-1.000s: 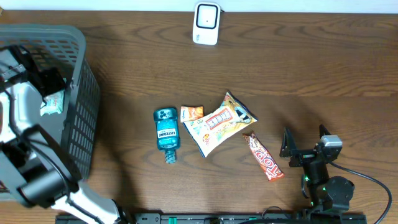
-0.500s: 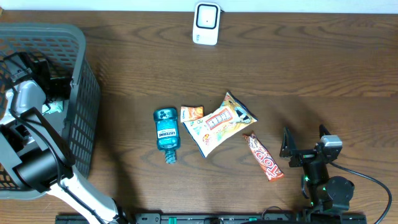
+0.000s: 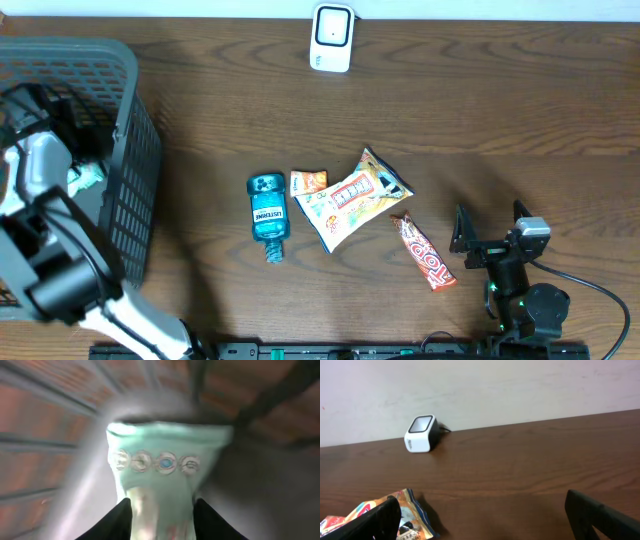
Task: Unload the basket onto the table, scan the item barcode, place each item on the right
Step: 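Reach the left gripper into the basket and grasp the mint-green wipes pack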
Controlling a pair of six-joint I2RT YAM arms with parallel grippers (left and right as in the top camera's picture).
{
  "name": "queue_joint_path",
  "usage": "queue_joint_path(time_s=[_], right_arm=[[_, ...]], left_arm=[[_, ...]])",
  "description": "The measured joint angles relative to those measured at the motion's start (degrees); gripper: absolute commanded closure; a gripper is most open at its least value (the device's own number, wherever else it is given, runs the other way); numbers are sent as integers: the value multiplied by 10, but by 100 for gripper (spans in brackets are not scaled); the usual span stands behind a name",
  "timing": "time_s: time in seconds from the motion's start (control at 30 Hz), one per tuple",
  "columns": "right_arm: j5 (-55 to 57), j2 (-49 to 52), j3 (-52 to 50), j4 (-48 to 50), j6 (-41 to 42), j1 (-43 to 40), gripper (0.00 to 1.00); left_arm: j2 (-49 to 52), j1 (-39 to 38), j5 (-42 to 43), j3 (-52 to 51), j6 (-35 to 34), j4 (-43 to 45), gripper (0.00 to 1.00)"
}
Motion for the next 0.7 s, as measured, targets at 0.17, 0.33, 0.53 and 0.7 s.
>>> queue_joint_path(time_s=[0.17, 0.33, 0.53, 0.7], right_arm=[[0, 0, 0, 0, 0, 0, 1], [0, 0, 0, 0, 0, 0, 1], [0, 0, 0, 0, 0, 0, 1], [0, 0, 0, 0, 0, 0, 1]], left_arm=[[-162, 0, 11, -1, -121, 36, 61], [-330, -1, 54, 6, -214, 56, 33], [-376, -3, 32, 16, -245, 9, 13], [-273, -3, 18, -15, -233, -20, 4]])
